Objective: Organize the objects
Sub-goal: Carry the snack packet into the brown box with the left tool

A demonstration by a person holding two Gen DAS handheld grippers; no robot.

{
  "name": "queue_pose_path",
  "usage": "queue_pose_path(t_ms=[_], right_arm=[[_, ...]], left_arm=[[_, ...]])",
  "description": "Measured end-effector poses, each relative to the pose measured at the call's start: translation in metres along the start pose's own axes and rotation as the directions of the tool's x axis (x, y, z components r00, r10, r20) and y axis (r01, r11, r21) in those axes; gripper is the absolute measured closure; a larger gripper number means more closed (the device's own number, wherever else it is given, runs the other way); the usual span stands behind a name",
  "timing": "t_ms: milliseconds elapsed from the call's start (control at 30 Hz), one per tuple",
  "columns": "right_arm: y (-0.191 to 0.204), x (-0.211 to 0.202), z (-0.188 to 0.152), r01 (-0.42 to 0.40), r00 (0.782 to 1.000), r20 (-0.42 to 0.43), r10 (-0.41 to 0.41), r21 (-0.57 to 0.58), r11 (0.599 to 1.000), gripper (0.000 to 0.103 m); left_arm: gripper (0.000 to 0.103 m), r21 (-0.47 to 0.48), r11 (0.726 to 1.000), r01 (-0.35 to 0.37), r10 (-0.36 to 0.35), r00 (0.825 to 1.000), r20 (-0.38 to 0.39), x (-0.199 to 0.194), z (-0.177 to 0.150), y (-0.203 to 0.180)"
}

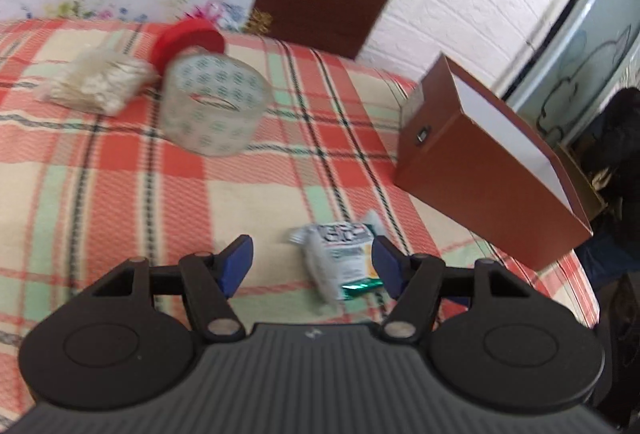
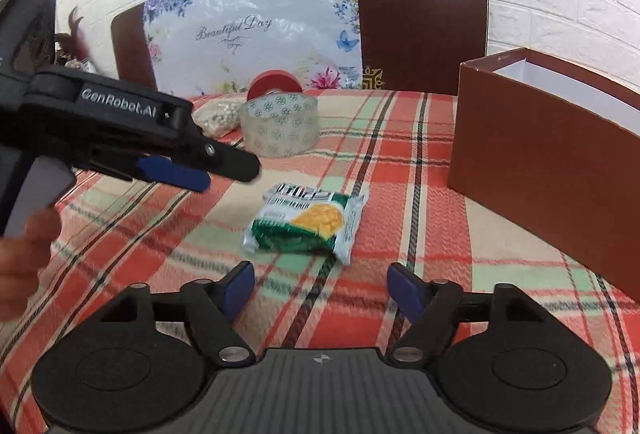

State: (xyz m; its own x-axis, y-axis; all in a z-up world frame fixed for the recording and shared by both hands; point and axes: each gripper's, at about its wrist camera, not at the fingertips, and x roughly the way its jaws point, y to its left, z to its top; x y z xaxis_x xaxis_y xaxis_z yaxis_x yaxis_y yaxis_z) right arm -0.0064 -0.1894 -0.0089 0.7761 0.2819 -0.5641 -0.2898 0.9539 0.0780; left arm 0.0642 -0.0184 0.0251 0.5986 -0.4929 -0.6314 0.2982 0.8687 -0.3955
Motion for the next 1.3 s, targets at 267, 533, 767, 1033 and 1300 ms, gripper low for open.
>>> queue_pose_path(t_ms=[267, 533, 767, 1033, 1300], right_arm=[[0.005, 0.038, 0.015, -0.02, 0.999, -0.029, 0.019, -0.016, 1.0, 0.043], [-0.001, 0.005, 0.021, 0.042, 0.993, 0.114, -0.037, -0.041, 0.998, 0.061], [-0.04, -0.049, 0.043, 0.238, 0.909, 0.346, -0.232, 0.028, 0.971, 0.06], [-0.112, -0.058, 0.05, 0.33, 0.877, 0.313, -0.365, 0.159, 0.93, 0.06], [-0.168, -0.041, 0.053, 0.371, 0.874, 0.213, -0.437, 0.287, 0.883, 0.053]], left_arm=[[0.063, -0.011, 1.0, 0.001, -0.002, 0.996, -0.086, 0.029, -0.004, -0.011], [0.065, 0.106, 0.993, 0.061, -0.061, 0.998, 0.001, 0.004, 0.024, -0.064], [0.065, 0.28, 0.947, 0.159, -0.18, 0.982, 0.052, 0.017, 0.063, -0.145], [0.065, 0.386, 0.908, 0.165, -0.184, 0.983, 0.011, 0.073, 0.07, -0.204], [0.057, 0.428, 0.901, 0.065, -0.085, 0.996, 0.029, 0.097, 0.071, -0.215]])
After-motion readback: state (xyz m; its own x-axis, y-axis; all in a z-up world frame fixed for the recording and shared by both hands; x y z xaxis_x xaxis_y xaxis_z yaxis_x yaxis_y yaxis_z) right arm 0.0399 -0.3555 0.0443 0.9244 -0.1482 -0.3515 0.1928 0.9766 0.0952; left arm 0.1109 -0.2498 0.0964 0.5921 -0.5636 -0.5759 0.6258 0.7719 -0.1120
